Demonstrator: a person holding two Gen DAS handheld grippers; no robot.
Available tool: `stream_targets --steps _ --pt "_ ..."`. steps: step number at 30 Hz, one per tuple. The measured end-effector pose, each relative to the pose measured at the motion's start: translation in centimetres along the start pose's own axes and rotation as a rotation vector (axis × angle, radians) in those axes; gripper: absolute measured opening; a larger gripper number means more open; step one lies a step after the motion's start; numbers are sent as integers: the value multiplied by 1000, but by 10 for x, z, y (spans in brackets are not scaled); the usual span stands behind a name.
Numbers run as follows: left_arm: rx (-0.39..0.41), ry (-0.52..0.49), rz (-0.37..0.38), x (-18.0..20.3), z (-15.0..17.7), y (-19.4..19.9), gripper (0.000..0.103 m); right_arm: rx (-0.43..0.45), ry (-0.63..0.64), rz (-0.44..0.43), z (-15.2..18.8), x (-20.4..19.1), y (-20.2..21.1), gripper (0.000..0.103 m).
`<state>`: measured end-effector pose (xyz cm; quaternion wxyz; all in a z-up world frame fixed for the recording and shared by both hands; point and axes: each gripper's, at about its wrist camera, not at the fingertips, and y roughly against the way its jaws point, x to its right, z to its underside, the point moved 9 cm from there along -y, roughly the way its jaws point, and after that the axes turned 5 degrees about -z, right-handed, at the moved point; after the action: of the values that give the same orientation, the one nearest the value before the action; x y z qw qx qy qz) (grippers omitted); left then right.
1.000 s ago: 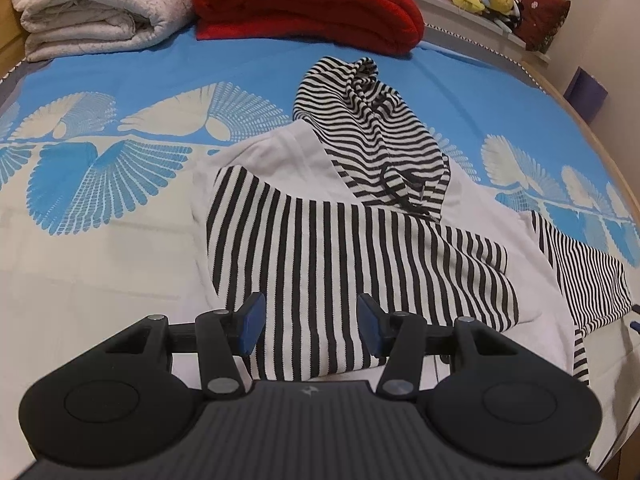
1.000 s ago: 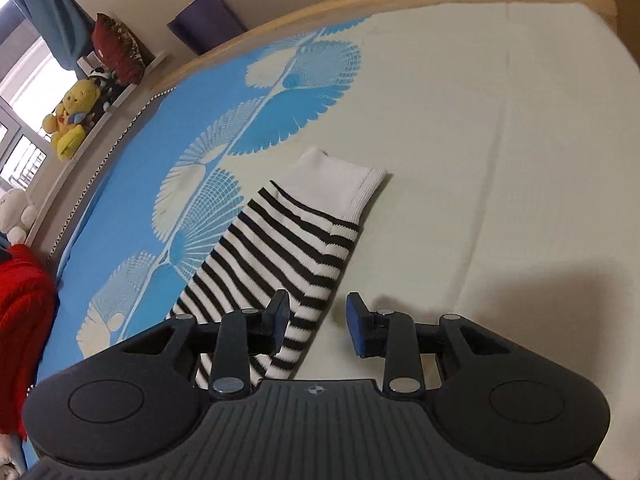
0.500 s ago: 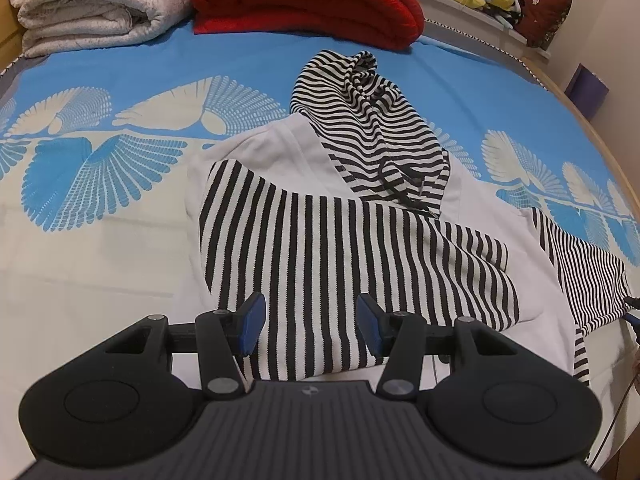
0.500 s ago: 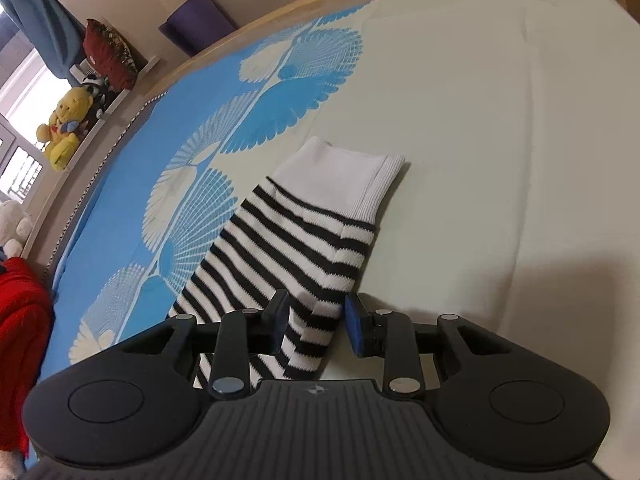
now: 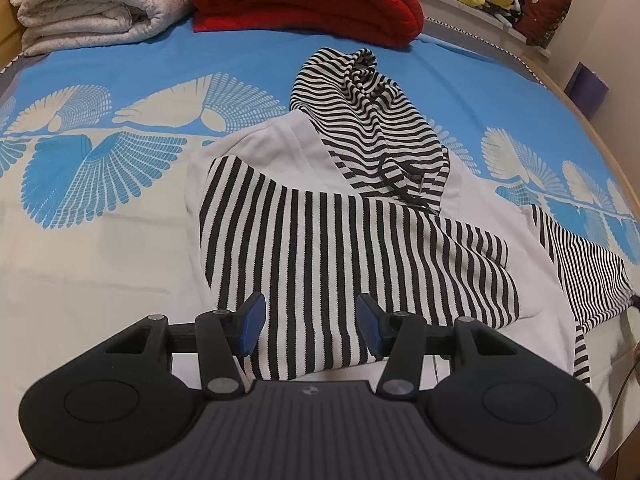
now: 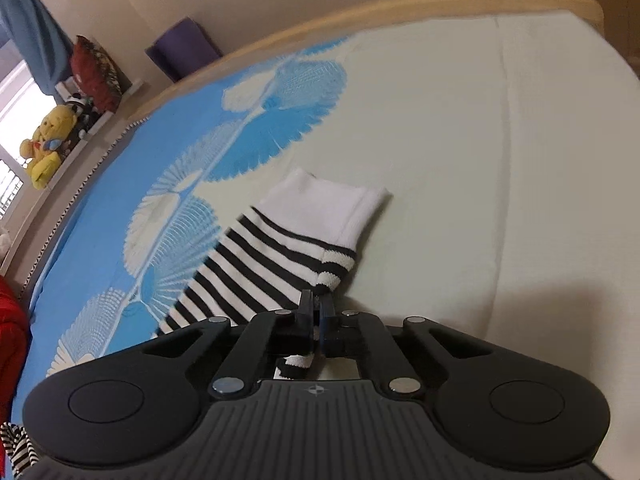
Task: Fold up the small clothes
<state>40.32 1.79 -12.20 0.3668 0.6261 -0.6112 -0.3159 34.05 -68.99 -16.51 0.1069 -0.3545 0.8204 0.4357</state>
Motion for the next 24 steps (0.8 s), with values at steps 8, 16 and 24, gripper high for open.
stream_targets --steps 8,16,24 --pt "10 23 8 -11 -2 7 55 145 157 -85 -9 -81 42 1" --pt "30 101 14 -38 -14 19 55 160 556 -530 88 -263 152 1" --pt "35 238 12 -86 -28 25 55 -433 871 -993 307 -356 263 4"
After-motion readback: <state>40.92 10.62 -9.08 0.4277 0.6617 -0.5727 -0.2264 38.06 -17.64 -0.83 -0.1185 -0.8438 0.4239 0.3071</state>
